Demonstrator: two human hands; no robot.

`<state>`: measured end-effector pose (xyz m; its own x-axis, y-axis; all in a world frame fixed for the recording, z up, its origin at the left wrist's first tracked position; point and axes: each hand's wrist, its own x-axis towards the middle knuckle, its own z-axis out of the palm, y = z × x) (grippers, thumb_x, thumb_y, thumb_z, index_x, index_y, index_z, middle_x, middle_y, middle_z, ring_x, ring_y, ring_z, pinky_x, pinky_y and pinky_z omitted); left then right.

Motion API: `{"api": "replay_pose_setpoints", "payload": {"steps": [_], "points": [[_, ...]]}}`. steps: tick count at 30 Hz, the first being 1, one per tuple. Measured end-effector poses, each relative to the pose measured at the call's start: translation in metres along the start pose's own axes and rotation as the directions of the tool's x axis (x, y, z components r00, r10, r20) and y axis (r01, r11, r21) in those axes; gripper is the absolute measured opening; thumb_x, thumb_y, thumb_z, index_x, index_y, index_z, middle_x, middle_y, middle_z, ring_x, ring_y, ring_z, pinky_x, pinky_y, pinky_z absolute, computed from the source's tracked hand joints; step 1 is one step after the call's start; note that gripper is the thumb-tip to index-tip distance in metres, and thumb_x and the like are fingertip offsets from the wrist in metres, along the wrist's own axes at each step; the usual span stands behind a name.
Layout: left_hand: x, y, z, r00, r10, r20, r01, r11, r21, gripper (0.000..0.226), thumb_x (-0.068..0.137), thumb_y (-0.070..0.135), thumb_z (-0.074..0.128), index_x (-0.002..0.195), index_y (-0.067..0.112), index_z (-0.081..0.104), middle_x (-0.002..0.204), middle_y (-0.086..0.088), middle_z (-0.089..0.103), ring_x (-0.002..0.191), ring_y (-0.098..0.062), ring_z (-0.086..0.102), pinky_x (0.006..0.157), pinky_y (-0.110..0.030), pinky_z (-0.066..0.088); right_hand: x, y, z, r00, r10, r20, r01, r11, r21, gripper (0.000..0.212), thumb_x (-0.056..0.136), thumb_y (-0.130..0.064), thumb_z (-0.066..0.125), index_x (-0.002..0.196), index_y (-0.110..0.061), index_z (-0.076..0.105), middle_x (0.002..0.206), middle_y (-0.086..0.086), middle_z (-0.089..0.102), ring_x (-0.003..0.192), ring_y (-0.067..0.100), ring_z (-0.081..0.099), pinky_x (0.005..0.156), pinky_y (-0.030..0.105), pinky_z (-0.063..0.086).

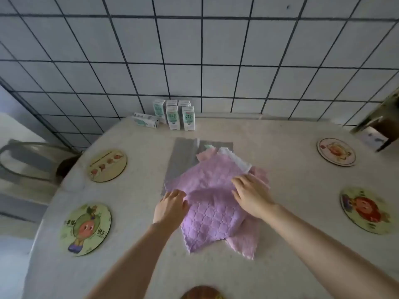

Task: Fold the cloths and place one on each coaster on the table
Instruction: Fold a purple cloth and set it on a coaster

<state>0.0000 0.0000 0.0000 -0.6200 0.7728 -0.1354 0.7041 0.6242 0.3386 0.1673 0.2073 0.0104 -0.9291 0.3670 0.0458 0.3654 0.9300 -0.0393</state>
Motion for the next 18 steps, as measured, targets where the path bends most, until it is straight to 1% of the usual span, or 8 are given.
{"api": "replay_pose_setpoints", "payload": {"steps": [1, 3, 5, 7, 11, 12, 15, 18], "points": [[0.009, -0.004, 0.001, 0.999, -0.017, 0.031, 0.018, 1.0, -0.015, 0.027, 0.093, 0.028, 0.049, 0.113, 0.018, 0.064, 0.124, 0.002, 0.058, 0.117, -0.02, 0.05, 0.085, -0.036, 0.049, 0.01, 0.003, 0.005, 1.0, -0.016, 0.026, 0.017, 1.0, -0.015, 0.021, 0.088, -0.027, 0.053, 0.102, -0.012, 0.058, 0.104, 0.007, 0.063, 0.097, 0.028, 0.06, 0.083, 0.039, 0.051], [0.027, -0.012, 0.009, 0.999, -0.034, 0.042, 0.035, 0.999, -0.035, 0.026, 0.095, 0.027, 0.046, 0.107, 0.018, 0.067, 0.129, 0.003, 0.054, 0.123, -0.019, 0.045, 0.085, -0.037, 0.051, 0.031, 0.008, 0.01, 0.999, -0.02, 0.042, 0.02, 1.0, -0.006, 0.021, 0.092, -0.026, 0.046, 0.103, -0.011, 0.056, 0.106, 0.008, 0.06, 0.1, 0.028, 0.058, 0.079, 0.038, 0.051], [0.045, -0.019, 0.013, 0.995, -0.06, 0.076, 0.064, 0.997, -0.05, 0.026, 0.094, 0.026, 0.046, 0.107, 0.017, 0.067, 0.132, 0.004, 0.051, 0.125, -0.018, 0.042, 0.088, -0.037, 0.05, 0.052, 0.012, 0.014, 0.995, 0.0, 0.104, 0.003, 1.0, -0.031, 0.017, 0.093, -0.021, 0.046, 0.104, -0.01, 0.055, 0.108, 0.007, 0.059, 0.102, 0.027, 0.056, 0.076, 0.037, 0.048], [0.061, -0.022, 0.018, 0.994, -0.069, 0.079, 0.075, 0.995, -0.071, 0.025, 0.093, 0.023, 0.047, 0.111, 0.019, 0.065, 0.13, 0.003, 0.051, 0.125, -0.02, 0.043, 0.089, -0.037, 0.048, 0.072, 0.016, 0.021, 0.988, 0.01, 0.152, -0.005, 0.999, -0.033, 0.018, 0.09, -0.013, 0.05, 0.107, -0.01, 0.053, 0.114, 0.008, 0.056, 0.106, 0.028, 0.053, 0.077, 0.039, 0.049], [0.085, -0.03, 0.027, 0.995, -0.043, 0.094, 0.049, 0.997, -0.059, 0.033, 0.091, 0.022, 0.051, 0.123, 0.017, 0.055, 0.13, -0.001, 0.053, 0.121, -0.025, 0.046, 0.094, -0.037, 0.045, 0.106, 0.024, 0.034, 0.974, 0.016, 0.225, -0.015, 1.0, -0.007, 0.033, 0.086, -0.002, 0.05, 0.118, -0.009, 0.049, 0.126, 0.01, 0.05, 0.11, 0.031, 0.05, 0.082, 0.044, 0.049], [0.09, -0.032, 0.029, 0.994, -0.043, 0.098, 0.048, 0.997, -0.053, 0.034, 0.09, 0.023, 0.052, 0.123, 0.015, 0.054, 0.129, -0.003, 0.054, 0.12, -0.027, 0.048, 0.094, -0.037, 0.045, 0.113, 0.026, 0.037, 0.972, 0.009, 0.235, -0.01, 1.0, 0.002, 0.037, 0.086, -0.001, 0.049, 0.122, -0.009, 0.047, 0.129, 0.01, 0.048, 0.113, 0.032, 0.049, 0.084, 0.045, 0.049], [0.101, -0.039, 0.036, 0.996, -0.025, 0.087, 0.028, 0.999, -0.033, 0.029, 0.089, 0.026, 0.056, 0.114, 0.012, 0.057, 0.12, -0.007, 0.059, 0.112, -0.031, 0.052, 0.09, -0.038, 0.044, 0.13, 0.028, 0.043, 0.969, 0.005, 0.247, -0.008, 1.0, 0.011, 0.049, 0.087, -0.001, 0.047, 0.135, -0.008, 0.038, 0.138, 0.011, 0.041, 0.12, 0.035, 0.045, 0.089, 0.047, 0.048], [0.109, -0.043, 0.04, 0.997, -0.029, 0.074, 0.03, 0.999, -0.014, 0.029, 0.087, 0.028, 0.058, 0.112, 0.013, 0.058, 0.118, -0.005, 0.058, 0.11, -0.032, 0.052, 0.087, -0.039, 0.044, 0.141, 0.03, 0.046, 0.961, 0.054, 0.273, -0.061, 0.998, 0.018, 0.056, 0.089, -0.007, 0.047, 0.142, -0.006, 0.028, 0.143, 0.014, 0.037, 0.125, 0.036, 0.04, 0.094, 0.047, 0.046]]}}
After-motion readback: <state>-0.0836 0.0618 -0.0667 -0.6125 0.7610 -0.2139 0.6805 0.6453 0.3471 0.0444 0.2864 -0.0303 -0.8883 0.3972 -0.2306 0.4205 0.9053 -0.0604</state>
